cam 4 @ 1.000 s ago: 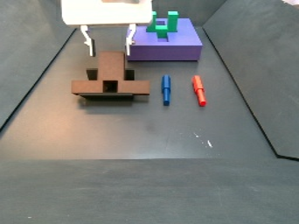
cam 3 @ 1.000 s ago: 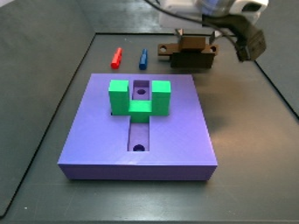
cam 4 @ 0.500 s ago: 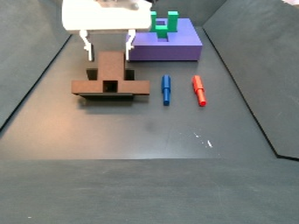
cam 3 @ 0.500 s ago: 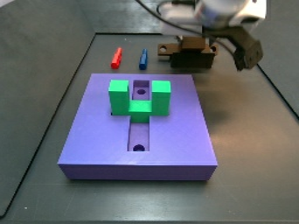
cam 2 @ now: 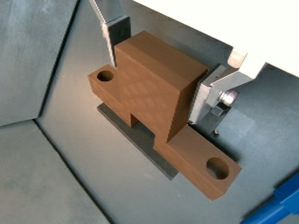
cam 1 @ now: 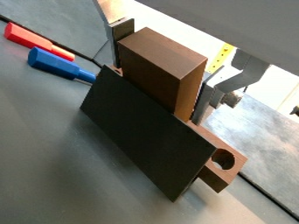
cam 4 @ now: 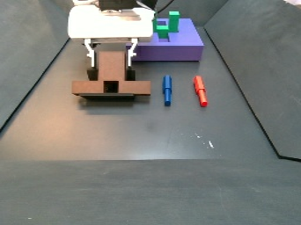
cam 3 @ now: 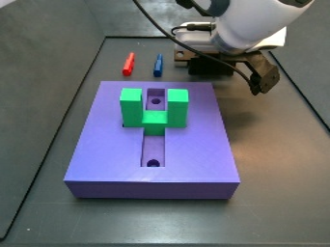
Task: Pick up the brown object. Move up. Place the brown object on the fixture. Regrasp the brown object. Move to above the board. Insert the brown object.
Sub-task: Regrasp the brown object.
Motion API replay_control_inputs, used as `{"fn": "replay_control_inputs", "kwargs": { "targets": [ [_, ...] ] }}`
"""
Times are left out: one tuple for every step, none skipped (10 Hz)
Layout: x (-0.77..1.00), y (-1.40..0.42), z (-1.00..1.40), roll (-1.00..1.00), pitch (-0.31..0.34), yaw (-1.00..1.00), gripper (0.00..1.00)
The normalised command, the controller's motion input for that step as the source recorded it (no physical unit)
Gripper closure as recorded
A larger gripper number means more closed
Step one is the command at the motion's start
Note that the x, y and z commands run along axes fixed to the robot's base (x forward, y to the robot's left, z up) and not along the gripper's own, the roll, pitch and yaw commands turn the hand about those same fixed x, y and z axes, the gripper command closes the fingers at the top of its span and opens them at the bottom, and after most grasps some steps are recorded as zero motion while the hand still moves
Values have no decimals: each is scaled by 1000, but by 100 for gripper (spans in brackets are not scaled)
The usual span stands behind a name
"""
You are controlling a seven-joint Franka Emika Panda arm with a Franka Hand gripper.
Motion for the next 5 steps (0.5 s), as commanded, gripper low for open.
{"fn": "replay_control_inputs", "kwargs": {
  "targets": [
    [0, 91, 0, 0, 0, 0, 0],
    [0, 120, 20, -43, 0, 0, 0],
    [0, 91, 29, 0, 29, 0, 0],
    [0, 0, 0, 0, 0, 0, 0],
    [0, 0, 0, 0, 0, 0, 100]
  ]
}}
